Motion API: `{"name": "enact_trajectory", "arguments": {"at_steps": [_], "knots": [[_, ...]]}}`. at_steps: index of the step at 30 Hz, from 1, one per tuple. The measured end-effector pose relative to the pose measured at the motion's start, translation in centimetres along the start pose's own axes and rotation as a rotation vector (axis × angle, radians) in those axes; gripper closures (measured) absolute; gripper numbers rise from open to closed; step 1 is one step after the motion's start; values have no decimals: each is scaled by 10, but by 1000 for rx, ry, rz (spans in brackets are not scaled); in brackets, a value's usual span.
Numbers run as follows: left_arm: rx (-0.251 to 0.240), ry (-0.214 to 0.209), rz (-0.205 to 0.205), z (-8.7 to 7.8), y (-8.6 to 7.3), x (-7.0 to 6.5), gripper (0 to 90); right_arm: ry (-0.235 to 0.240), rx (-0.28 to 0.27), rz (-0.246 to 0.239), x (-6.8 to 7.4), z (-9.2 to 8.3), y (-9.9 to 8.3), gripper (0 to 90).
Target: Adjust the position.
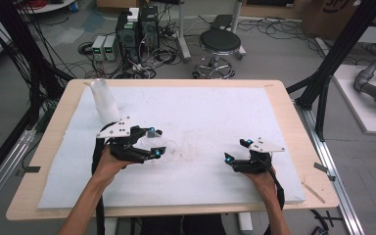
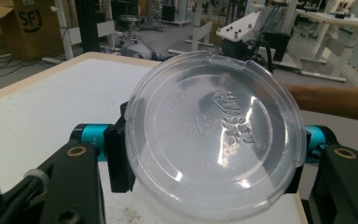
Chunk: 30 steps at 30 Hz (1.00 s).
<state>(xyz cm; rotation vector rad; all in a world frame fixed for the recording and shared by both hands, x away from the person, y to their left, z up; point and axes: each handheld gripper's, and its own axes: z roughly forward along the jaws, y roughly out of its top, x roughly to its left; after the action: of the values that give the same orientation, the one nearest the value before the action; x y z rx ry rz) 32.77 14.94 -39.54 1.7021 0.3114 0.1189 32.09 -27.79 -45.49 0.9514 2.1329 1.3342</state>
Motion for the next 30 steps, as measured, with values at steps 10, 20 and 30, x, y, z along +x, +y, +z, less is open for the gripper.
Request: {"name": "enact_trajectory", "arguments": {"at_steps": [10,20,30], "knots": [[-7,-21,3,0,0,0,380,56,-25,-35,0,-4,3,172],[-50,-62,-9,2,1,-1,380,318,-103,-60,10,-17,45,172],[-72,-98,-8,9,8,-5,380,490,-119,-129,20,-10,77,173]]}}
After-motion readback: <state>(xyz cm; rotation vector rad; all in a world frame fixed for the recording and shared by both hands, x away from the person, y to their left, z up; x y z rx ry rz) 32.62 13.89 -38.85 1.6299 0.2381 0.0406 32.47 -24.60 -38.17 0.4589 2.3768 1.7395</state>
